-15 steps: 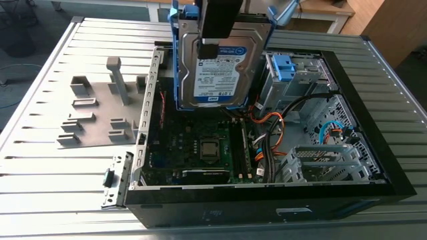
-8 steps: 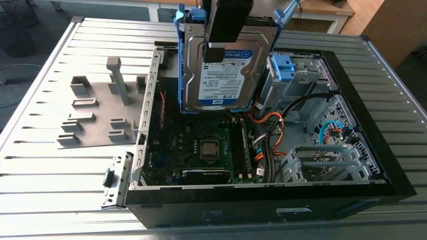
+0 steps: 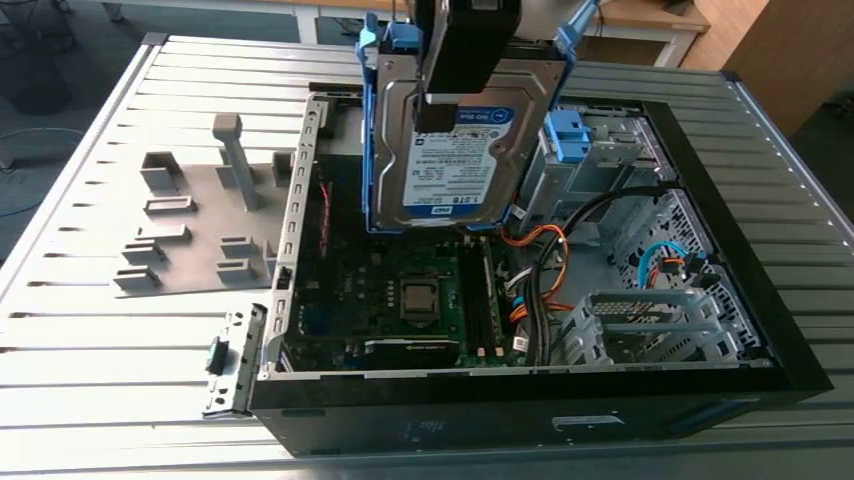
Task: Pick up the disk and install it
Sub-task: 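Pick up the disk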
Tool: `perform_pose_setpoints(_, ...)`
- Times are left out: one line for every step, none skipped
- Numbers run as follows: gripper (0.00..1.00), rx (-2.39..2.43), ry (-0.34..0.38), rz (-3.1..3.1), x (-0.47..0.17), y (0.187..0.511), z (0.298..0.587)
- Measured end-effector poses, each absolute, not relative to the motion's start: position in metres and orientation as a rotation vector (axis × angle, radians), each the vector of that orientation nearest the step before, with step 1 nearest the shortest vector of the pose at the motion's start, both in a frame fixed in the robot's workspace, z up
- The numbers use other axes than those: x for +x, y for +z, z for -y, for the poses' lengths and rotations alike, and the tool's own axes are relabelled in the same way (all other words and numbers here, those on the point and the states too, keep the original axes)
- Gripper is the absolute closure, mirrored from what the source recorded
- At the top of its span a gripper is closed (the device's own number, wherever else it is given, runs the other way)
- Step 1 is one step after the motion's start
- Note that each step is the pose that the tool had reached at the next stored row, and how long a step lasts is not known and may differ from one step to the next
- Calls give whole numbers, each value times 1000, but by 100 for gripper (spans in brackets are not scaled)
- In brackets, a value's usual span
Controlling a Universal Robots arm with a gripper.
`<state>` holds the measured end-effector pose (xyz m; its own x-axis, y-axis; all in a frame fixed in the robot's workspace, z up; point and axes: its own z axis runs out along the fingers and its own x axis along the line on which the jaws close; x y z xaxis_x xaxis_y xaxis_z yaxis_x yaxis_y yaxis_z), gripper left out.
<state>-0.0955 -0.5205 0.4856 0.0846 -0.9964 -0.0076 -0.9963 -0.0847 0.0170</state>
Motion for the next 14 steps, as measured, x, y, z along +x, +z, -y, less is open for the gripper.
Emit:
perform_pose_setpoints(63,2308,-27,2120,-95,485,521)
perform_pose_setpoints(63,2308,-27,2120,-94,485,522)
perform_pose_setpoints(63,2308,-27,2120,-94,485,523)
perform_pose_setpoints(63,2308,-27,2120,-94,485,523)
perform_pose_setpoints(63,2308,-27,2120,-93,485,524)
perform_pose_setpoints(63,2308,-27,2120,-93,485,525)
perform_pose_setpoints(63,2308,-27,2120,-92,485,526)
perform_pose_setpoints(63,2308,-27,2120,-92,485,526)
perform_pose_setpoints(63,2308,-27,2120,-92,485,527)
perform_pose_setpoints(63,2308,-27,2120,-91,485,528)
perform_pose_setpoints(63,2308,-27,2120,-91,485,528)
perform_pose_setpoints(63,2308,-27,2120,-91,485,529)
perform_pose_setpoints(63,2308,-27,2120,-91,485,530)
perform_pose_setpoints(63,2308,-27,2120,-90,485,530)
